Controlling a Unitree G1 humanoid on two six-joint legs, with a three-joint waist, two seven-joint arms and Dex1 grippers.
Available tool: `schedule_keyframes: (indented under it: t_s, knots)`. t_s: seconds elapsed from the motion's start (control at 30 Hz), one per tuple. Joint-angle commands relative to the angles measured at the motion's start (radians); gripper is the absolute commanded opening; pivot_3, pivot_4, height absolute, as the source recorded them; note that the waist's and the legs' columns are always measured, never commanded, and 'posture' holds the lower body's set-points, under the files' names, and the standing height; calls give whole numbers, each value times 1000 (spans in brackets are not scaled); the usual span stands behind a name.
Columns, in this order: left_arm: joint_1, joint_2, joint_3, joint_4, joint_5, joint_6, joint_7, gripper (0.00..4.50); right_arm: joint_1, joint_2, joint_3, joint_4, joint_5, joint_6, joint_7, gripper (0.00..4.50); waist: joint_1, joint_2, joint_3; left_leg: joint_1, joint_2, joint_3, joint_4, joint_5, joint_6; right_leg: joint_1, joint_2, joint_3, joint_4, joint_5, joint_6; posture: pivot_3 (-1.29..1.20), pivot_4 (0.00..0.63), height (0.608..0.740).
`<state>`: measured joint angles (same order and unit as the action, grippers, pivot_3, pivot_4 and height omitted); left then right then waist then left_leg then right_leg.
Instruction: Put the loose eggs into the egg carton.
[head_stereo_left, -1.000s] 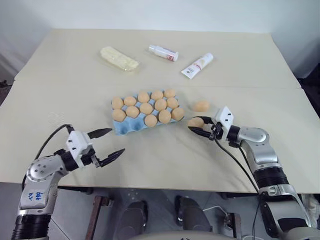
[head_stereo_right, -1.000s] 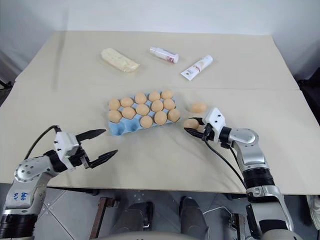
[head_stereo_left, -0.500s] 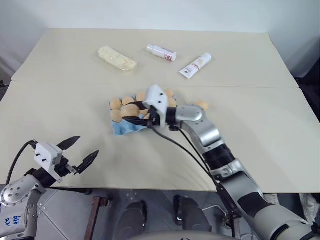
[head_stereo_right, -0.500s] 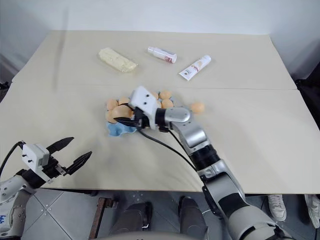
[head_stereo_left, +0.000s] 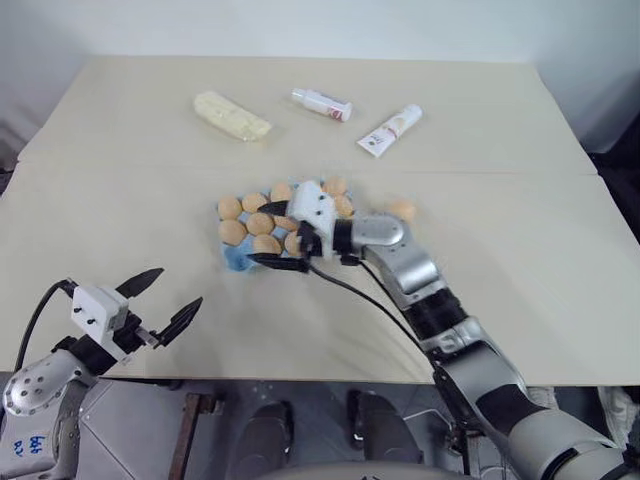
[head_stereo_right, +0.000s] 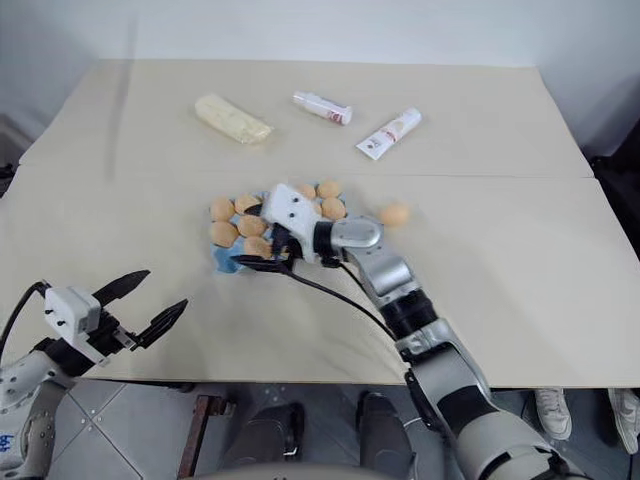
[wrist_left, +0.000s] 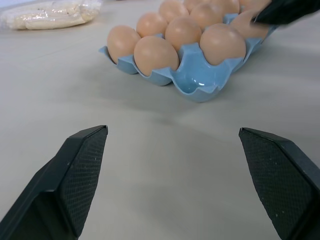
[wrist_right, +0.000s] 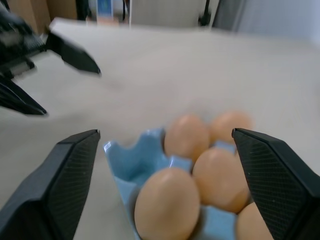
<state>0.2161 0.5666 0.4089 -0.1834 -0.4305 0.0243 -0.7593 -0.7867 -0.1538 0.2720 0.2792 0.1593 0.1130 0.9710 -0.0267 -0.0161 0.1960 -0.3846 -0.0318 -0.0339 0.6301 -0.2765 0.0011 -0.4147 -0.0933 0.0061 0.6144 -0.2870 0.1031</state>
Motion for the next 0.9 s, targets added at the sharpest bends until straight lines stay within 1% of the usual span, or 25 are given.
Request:
schedule_keyframes:
  t_s: [0.03,0.13,0.17,0.3,0.43,0.53,0.63,0.73,0.83,0.9]
  knots:
    - [-37,20,-42,-23,2,2,-28,4500,85,-89,-107,-184,83,5,19,4455,3,0,0,-1,0,-1,0,0,0,0,0,0,-1,0,0,0,150,740]
    - [-77,34,-94,-24,-7,27,-70,4500,197,-175,-206,-277,125,-4,-6,4455,8,0,0,-2,-1,-2,0,0,1,1,-1,-1,-3,0,1,0,150,740]
    - [-88,36,-108,-24,-4,31,-76,4500,228,-199,-228,-297,125,-10,-17,4455,8,0,0,-2,-1,-2,0,-1,1,1,0,-1,-4,0,1,0,150,740]
    - [-184,37,-192,-6,13,46,-101,4500,405,-309,-383,-368,113,-49,-95,4455,7,0,0,-2,-1,-1,-1,-1,1,0,0,-1,-4,0,1,0,150,740]
    - [-274,35,-251,47,33,31,-130,4500,590,-386,-481,-361,98,-107,-119,4455,5,0,0,-2,-1,0,0,0,1,1,0,0,-3,1,1,0,150,740]
    - [-332,30,-284,88,41,28,-153,4500,671,-399,-531,-283,86,-160,-157,4455,0,0,0,0,-1,3,1,0,1,1,1,0,-2,1,2,0,150,740]
    - [-364,29,-298,119,51,17,-165,4500,685,-402,-534,-221,73,-197,-176,4455,-1,0,0,3,-1,8,2,1,2,2,2,0,1,2,4,0,150,740]
    - [-376,29,-299,134,45,18,-174,4500,651,-401,-523,-196,78,-195,-186,4455,-2,0,0,11,-1,13,2,0,3,6,1,4,3,2,4,0,150,740]
    - [-374,32,-291,129,32,26,-177,4500,580,-409,-494,-148,77,-195,-163,4455,-2,0,0,13,-1,15,2,1,4,7,1,5,5,2,4,0,150,740]
    - [-368,34,-284,125,33,22,-173,4500,503,-413,-463,-90,70,-190,-134,4455,-2,0,0,13,0,15,2,1,4,7,1,6,6,3,4,0,150,740]
